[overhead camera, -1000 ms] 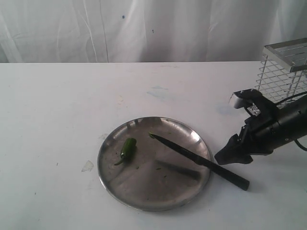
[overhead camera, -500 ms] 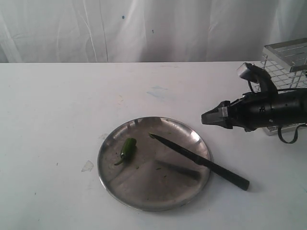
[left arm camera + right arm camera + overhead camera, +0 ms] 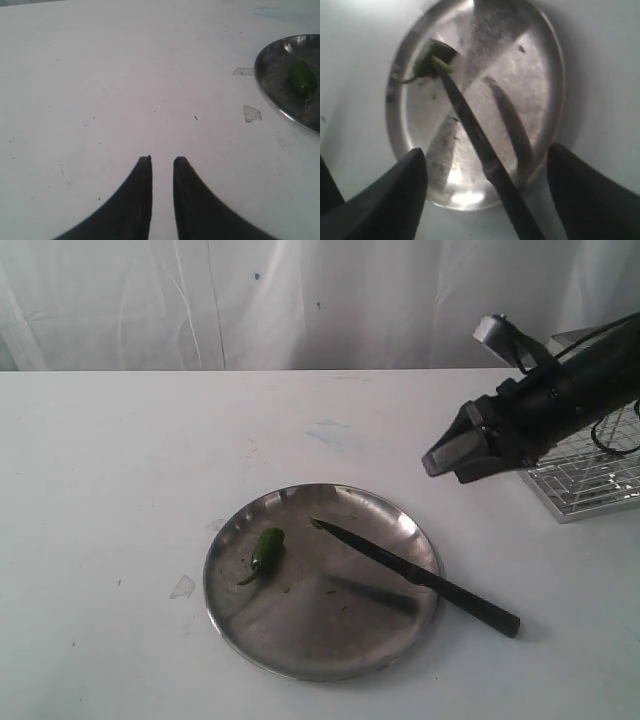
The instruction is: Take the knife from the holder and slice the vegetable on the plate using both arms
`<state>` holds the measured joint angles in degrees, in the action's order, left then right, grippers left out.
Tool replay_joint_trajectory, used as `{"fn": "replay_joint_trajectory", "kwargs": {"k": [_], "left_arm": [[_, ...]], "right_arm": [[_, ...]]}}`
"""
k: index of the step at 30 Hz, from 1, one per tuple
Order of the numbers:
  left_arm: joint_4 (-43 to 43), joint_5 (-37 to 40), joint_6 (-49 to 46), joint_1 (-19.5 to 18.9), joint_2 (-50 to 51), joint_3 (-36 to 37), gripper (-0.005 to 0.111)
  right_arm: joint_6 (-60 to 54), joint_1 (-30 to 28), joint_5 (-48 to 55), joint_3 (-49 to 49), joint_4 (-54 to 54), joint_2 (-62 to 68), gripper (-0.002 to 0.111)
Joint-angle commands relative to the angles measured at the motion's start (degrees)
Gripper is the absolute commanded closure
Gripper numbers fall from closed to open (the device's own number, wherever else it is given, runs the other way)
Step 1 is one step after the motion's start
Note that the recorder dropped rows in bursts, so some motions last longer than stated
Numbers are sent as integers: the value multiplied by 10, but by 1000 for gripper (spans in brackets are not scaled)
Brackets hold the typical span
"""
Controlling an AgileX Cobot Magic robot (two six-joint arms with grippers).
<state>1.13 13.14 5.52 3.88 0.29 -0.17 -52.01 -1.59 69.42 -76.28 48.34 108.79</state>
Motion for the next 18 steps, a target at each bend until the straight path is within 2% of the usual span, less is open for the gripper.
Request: {"fn": "replay_joint_trajectory", "kwargs": {"k": [1,6,18], "left_arm": [[-7,2,0,3,-3,2,84],[-7,2,0,3,-3,2,84],[-7,2,0,3,-3,2,84]], "right_arm": [[-47,-1,5,3,-44,28,45],[-68,-1,5,47,11,39,45],[-128,-1,5,118,21,39,45]]}}
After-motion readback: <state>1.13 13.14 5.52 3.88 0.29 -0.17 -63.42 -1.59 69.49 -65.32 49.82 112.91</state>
